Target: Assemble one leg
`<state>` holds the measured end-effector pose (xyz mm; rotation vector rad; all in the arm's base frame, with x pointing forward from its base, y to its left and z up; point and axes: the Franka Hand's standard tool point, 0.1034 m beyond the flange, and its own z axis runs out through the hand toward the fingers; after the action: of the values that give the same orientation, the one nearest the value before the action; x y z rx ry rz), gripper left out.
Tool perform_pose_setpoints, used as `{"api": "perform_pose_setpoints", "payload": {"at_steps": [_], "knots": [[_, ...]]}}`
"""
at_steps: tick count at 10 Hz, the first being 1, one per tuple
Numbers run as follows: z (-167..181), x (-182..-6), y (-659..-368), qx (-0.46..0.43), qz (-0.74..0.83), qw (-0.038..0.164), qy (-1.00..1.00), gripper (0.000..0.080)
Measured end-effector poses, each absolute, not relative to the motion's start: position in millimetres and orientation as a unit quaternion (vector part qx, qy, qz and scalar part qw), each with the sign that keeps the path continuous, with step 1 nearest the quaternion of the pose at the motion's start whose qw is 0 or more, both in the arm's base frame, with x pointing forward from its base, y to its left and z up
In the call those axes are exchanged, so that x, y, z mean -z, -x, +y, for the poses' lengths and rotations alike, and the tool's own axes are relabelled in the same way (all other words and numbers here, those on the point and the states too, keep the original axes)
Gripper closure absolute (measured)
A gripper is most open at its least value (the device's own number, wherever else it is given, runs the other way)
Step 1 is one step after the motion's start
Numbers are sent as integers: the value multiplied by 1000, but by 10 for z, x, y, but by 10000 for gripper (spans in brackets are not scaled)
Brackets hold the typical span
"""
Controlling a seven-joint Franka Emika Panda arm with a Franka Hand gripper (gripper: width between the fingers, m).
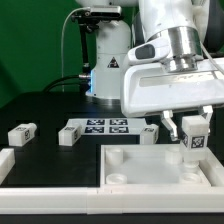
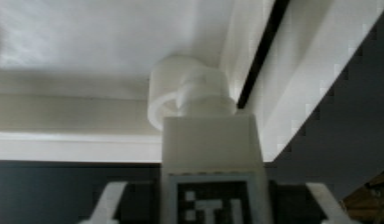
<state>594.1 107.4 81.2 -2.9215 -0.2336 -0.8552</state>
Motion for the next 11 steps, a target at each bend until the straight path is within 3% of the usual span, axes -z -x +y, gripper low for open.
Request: {"api": "perform_pose_setpoints", "payload": {"at_steps": [11], "knots": [[976, -743, -6057, 294, -67, 41, 953, 509]]}}
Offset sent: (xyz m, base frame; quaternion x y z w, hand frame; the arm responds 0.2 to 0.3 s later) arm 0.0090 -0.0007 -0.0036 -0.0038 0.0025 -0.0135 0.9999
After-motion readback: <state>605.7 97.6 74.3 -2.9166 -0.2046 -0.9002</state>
